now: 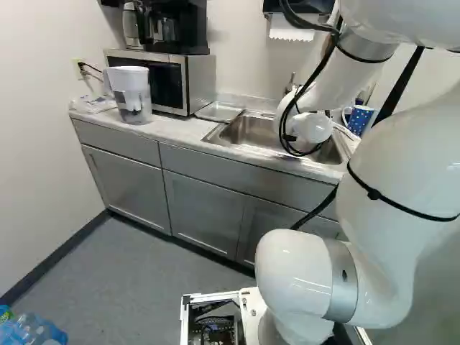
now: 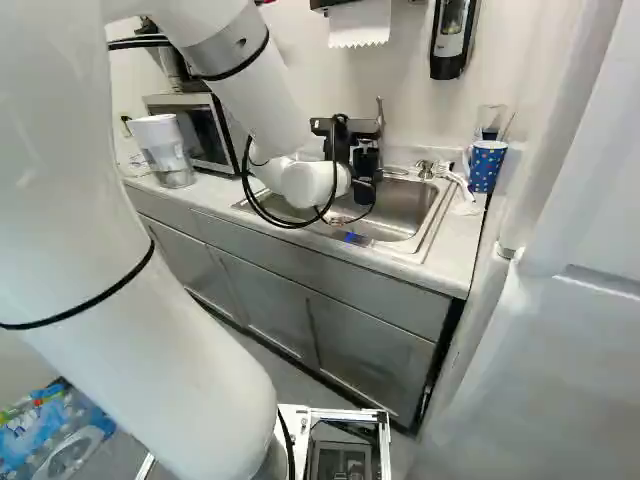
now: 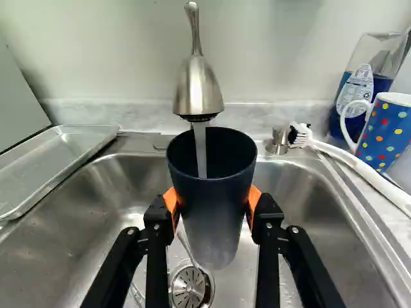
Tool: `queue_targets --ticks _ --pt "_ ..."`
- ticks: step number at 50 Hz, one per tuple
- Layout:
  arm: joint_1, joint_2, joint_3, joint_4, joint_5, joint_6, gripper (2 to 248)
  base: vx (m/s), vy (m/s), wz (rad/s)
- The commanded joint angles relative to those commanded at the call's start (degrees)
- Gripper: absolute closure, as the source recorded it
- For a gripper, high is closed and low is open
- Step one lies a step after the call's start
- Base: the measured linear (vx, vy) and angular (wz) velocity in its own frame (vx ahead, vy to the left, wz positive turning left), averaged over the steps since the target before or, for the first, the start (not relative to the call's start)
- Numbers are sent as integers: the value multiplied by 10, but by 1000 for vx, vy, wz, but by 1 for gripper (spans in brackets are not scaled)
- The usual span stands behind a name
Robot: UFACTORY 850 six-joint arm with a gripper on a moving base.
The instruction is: Rinse the cup and place it in the tray
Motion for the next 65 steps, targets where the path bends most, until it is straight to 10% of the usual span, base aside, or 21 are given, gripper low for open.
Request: queue_targets --ticks 65 --pt "0 0 0 0 0 0 127 0 0 0"
